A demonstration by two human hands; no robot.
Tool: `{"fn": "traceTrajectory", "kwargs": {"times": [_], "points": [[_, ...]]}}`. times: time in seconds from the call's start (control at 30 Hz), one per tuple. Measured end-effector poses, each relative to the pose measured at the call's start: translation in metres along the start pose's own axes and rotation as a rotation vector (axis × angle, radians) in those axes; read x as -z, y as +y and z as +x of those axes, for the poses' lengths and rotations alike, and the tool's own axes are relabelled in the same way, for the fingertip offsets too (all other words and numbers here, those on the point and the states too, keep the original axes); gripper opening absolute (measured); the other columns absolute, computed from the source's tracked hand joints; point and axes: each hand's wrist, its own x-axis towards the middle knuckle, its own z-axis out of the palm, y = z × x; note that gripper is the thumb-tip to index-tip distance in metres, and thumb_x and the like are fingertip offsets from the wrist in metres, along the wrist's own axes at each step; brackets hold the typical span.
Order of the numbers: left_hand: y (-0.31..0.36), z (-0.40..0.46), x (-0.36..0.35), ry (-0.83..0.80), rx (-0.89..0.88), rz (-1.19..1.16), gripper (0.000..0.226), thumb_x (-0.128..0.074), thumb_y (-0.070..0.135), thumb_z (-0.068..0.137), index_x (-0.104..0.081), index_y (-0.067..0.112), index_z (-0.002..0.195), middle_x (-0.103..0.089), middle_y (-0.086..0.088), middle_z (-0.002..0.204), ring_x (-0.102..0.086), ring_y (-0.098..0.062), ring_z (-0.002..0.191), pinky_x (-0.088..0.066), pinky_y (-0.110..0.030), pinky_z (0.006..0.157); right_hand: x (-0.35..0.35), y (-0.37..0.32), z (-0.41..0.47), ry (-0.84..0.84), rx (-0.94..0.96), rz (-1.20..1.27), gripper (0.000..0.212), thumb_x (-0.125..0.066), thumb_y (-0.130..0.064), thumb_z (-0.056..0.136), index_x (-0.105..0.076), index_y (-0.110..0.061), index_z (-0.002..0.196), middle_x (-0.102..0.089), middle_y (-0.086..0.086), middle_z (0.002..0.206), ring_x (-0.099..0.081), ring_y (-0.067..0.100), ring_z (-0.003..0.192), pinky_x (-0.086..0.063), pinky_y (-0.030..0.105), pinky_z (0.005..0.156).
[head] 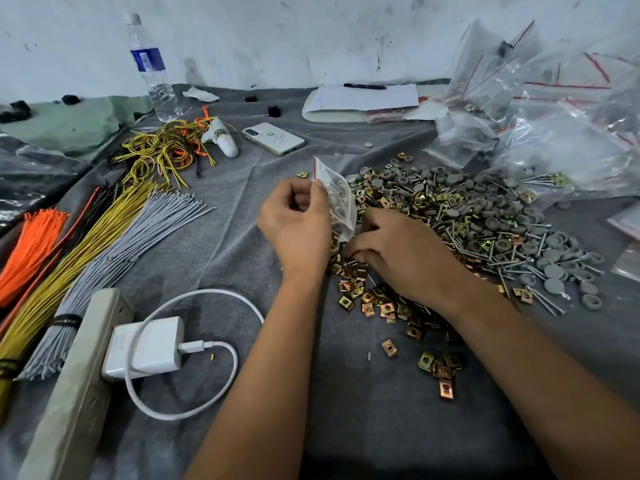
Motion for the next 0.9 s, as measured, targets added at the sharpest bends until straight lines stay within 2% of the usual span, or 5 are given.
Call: {"fn": "traceTrajectory", "kwargs": {"times": [0.13,0.3,0.6,0.73,0.9], "points": [[0.000,0.000,0.000,-0.014,0.010,-0.006,0.024,-0.071,0.012,0.090,-0.066,0.021,0.068,-0.060,0.004,0.059,-0.055,-0.012,0.055,-0.048,-0.029,0.055,0.000,0.001,0.006,-0.122,-0.062,0.015,0.013,-0.066,-0.037,0.097,-0.073,-0.036,0.109,-0.053,-0.005,0.119,-0.053,0.016,0.116,-0.052,0.040,0.092],[-0.001,0.001,0.000,-0.009,0.024,-0.008,0.024,-0.071,0.013,0.090,-0.065,0.021,0.068,-0.061,0.001,0.061,-0.055,-0.015,0.057,-0.048,-0.030,0.056,0.001,0.002,0.002,-0.224,-0.034,0.110,0.008,-0.071,-0.037,0.094,-0.070,-0.030,0.096,-0.049,-0.007,0.111,-0.045,0.009,0.113,-0.045,0.037,0.100],[-0.001,0.000,0.000,-0.027,0.036,0.008,0.021,-0.071,0.013,0.091,-0.067,0.019,0.071,-0.062,0.000,0.062,-0.056,-0.014,0.057,-0.048,-0.031,0.055,0.004,0.009,-0.009,-0.012,-0.153,0.141,0.020,-0.068,-0.018,0.097,-0.050,-0.027,0.096,-0.064,-0.006,0.091,-0.062,0.011,0.081,-0.049,0.032,0.070],[0.000,0.000,0.001,-0.029,0.029,0.009,0.020,-0.070,0.012,0.091,-0.067,0.018,0.071,-0.062,0.000,0.062,-0.056,-0.015,0.058,-0.050,-0.033,0.057,0.002,0.006,-0.010,0.056,-0.133,0.018,0.025,-0.076,-0.026,0.091,-0.064,-0.022,0.112,-0.062,-0.006,0.102,-0.058,0.016,0.101,-0.044,0.027,0.082],[0.001,-0.001,0.001,-0.029,0.021,0.013,0.024,-0.071,0.012,0.090,-0.065,0.021,0.069,-0.061,0.006,0.060,-0.054,-0.010,0.056,-0.047,-0.028,0.055,-0.001,-0.005,-0.005,-0.048,0.010,-0.053,0.027,-0.071,-0.049,0.088,-0.074,-0.033,0.109,-0.053,-0.003,0.113,-0.038,0.019,0.116,-0.040,0.042,0.099]]}}
